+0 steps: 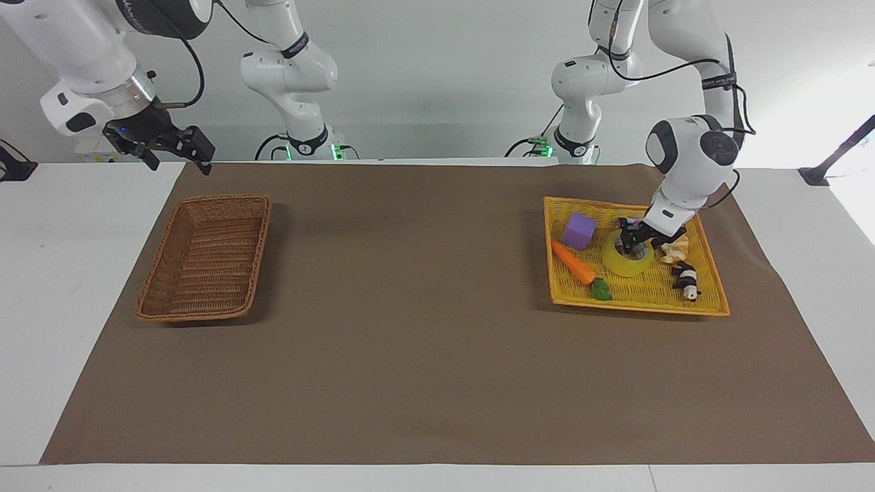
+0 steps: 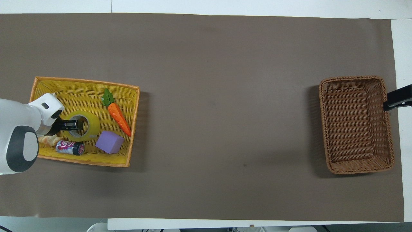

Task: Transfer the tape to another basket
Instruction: 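Lower the left gripper onto the tape roll rim and close it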

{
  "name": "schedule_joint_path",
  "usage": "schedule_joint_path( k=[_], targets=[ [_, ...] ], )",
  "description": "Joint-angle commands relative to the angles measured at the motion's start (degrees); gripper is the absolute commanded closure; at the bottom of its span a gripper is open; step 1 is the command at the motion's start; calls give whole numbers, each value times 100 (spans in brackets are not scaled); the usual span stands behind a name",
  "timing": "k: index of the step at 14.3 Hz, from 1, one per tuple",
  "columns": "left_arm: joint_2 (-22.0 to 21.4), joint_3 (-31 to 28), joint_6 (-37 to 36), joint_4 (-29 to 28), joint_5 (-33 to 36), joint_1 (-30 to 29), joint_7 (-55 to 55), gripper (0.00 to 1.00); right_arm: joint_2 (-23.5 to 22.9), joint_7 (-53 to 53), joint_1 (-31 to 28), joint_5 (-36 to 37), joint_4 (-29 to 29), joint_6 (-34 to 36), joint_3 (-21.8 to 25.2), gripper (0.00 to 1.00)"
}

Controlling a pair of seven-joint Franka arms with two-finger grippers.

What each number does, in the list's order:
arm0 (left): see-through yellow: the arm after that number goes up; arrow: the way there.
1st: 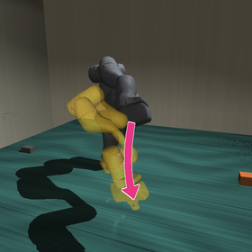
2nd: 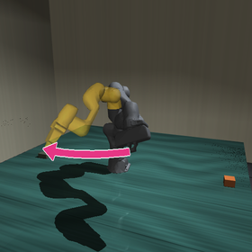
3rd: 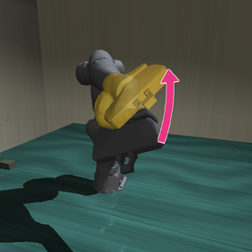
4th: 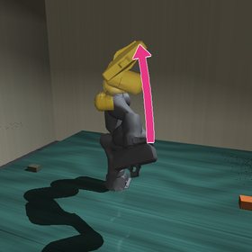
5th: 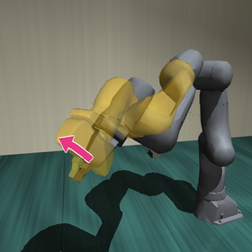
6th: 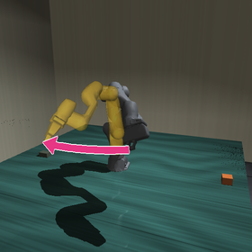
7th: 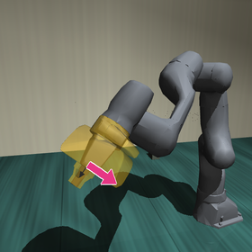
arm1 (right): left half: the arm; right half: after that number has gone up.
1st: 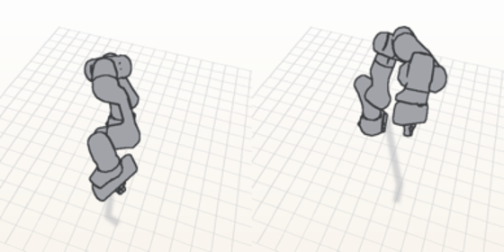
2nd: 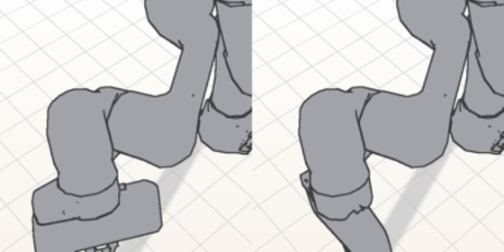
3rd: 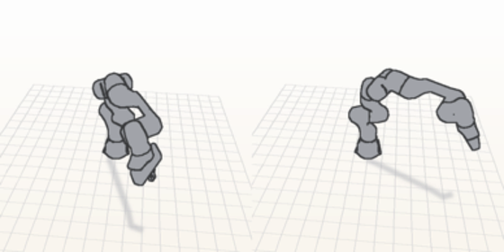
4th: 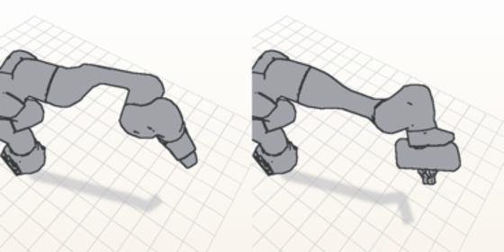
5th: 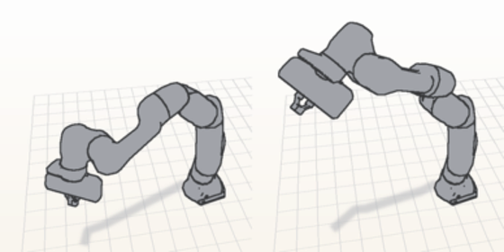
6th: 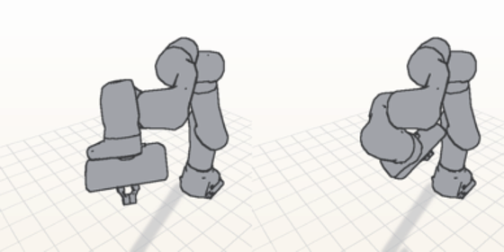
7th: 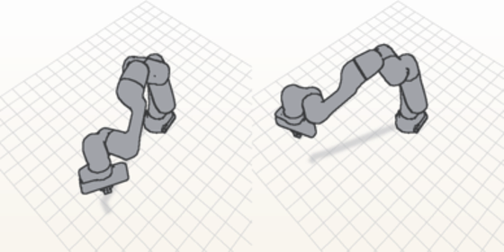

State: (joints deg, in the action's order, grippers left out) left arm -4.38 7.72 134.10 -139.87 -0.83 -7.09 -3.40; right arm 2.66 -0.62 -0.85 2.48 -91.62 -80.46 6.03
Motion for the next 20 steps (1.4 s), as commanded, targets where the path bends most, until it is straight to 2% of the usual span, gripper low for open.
schedule_joint_path(
  k=[1, 15, 16, 17, 20],
  targets=[
    [-80, 10, 187, -190, -31, -55, -99, 37, 94, -97, -20, -117, -111, 4, -5, 0],
    [96, 10, 476, -190, -31, -134, -117, 37, 94, -79, -38, -117, -111, 4, 4, 0],
    [96, 10, 476, -190, -31, -126, -108, 42, 94, -79, -55, -117, -111, 4, 4, 0],
    [96, 10, 485, -190, -31, -100, -99, 59, 94, -96, -55, -117, -111, 4, 4, 0],
    [61, 10, 424, -268, -31, -126, -99, 85, 94, -97, -29, -117, -111, 4, 4, 0]
  ],
)
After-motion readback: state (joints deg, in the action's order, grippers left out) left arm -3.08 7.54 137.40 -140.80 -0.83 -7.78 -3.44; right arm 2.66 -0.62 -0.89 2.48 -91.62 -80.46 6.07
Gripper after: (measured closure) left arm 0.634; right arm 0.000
